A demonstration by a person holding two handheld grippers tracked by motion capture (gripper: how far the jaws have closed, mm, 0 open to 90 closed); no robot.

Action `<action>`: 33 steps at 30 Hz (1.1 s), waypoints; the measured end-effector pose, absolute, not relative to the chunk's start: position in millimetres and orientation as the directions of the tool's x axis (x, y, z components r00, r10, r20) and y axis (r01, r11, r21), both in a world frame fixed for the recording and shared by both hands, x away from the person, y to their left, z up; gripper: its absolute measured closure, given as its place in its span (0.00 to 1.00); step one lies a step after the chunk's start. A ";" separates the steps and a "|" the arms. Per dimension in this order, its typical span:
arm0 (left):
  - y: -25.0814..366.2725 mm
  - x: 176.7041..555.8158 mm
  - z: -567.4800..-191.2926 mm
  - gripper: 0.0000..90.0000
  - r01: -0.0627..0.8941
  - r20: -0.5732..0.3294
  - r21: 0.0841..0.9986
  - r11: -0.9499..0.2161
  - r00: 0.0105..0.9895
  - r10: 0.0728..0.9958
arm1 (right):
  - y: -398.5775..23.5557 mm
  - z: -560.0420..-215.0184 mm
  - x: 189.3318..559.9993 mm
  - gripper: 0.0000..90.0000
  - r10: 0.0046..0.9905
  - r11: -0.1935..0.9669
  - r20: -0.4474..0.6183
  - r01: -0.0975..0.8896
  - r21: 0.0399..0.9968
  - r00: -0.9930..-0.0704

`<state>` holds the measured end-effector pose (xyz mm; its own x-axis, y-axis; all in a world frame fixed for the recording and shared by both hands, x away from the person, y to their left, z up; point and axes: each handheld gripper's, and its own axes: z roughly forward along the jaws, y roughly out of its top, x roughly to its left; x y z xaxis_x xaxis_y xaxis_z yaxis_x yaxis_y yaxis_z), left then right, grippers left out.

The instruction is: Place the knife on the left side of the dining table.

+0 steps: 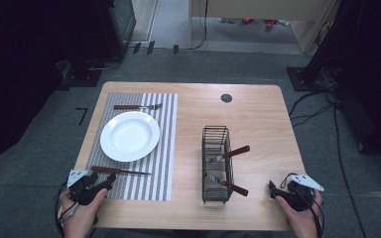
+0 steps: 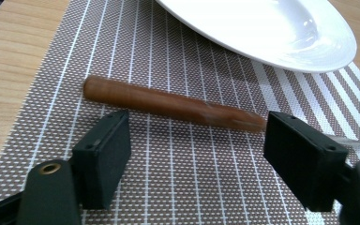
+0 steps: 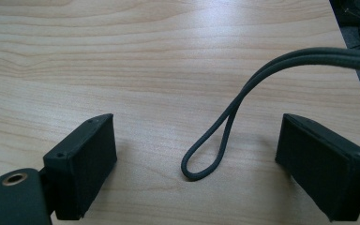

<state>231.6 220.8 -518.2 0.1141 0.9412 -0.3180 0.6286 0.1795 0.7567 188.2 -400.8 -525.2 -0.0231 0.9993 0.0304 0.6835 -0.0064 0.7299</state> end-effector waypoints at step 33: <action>173.9 236.3 -517.1 0.87 0.607 -0.175 0.775 -0.175 0.472 0.864 | -401.0 -525.2 187.9 0.14 0.999 -0.003 0.028 0.682 0.731 -0.027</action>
<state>236.3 173.9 -517.1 0.4721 0.8641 -0.1748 0.6069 -0.1747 0.7753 187.9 -401.0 -525.2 -0.0266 0.9992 0.0283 0.6824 -0.0026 0.7310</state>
